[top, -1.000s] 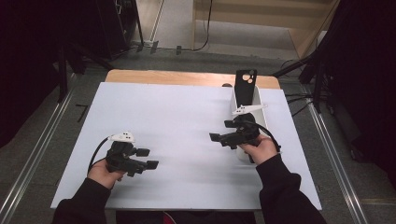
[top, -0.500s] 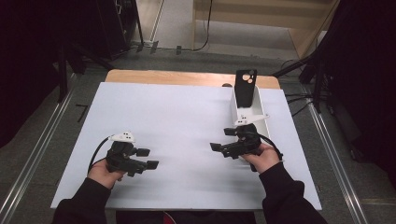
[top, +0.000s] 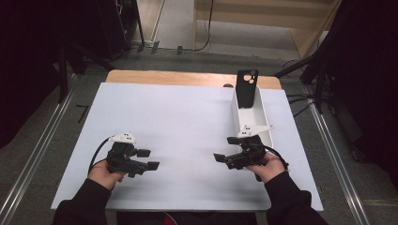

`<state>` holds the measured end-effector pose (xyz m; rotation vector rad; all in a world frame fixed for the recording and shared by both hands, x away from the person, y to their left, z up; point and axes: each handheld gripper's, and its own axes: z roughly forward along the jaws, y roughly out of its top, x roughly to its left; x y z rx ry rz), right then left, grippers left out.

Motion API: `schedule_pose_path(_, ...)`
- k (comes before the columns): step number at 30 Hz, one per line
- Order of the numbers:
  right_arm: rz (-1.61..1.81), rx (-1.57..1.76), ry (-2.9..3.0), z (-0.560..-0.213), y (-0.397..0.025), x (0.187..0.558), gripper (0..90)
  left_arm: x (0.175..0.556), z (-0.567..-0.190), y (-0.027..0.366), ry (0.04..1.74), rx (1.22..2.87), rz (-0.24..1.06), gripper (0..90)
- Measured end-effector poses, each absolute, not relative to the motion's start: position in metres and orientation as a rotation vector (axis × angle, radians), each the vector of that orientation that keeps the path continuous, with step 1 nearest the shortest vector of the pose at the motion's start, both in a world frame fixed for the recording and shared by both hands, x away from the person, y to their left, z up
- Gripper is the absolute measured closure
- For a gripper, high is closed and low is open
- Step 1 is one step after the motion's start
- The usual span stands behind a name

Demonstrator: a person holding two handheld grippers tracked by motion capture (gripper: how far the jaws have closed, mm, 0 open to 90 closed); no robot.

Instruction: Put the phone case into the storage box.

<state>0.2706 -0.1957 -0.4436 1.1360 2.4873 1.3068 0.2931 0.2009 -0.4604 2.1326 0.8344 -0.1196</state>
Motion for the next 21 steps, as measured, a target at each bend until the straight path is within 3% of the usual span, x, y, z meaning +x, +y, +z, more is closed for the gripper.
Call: schedule_pose_path(21, 1.273, 1.048, 2.536, -0.464, -0.204, 0.241, 12.8, 0.288, -0.459, 0.199, 0.810, 2.148, -0.112, 28.4)
